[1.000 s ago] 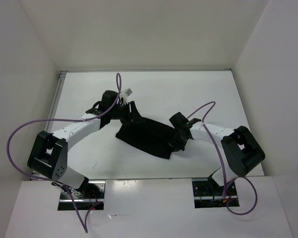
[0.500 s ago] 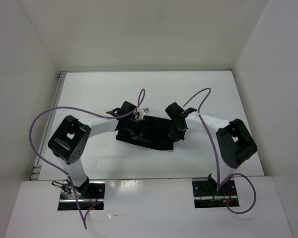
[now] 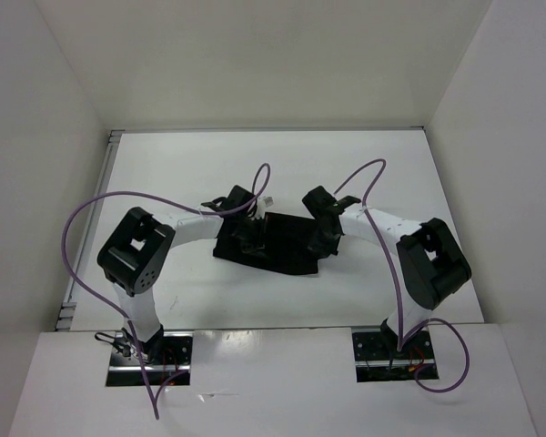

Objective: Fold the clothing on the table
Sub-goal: Fold the skirt

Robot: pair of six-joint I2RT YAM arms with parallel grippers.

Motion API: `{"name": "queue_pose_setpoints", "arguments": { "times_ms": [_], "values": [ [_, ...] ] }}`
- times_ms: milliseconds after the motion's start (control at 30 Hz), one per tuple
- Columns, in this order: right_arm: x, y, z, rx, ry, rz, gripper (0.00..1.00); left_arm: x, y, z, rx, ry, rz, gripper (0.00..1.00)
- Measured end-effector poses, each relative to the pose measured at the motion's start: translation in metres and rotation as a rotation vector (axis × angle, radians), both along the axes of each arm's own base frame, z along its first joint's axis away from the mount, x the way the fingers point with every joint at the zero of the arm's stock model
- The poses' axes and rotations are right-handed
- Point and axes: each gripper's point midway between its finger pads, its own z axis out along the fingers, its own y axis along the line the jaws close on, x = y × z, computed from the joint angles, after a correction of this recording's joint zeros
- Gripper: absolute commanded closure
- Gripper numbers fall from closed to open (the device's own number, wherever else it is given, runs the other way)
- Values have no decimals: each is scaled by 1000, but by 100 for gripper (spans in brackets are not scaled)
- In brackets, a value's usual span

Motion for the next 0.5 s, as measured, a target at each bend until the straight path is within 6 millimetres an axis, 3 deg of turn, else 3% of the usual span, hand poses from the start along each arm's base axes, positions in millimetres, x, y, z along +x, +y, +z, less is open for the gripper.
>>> {"name": "queue_pose_setpoints", "arguments": {
  "times_ms": [333,500],
  "values": [
    [1,-1,1,2,5,-3,100,-2,11,-20,123,24,32,100],
    [6,8,17,45,-16,5,100,-6,7,-26,137,30,24,100]
  ]
}}
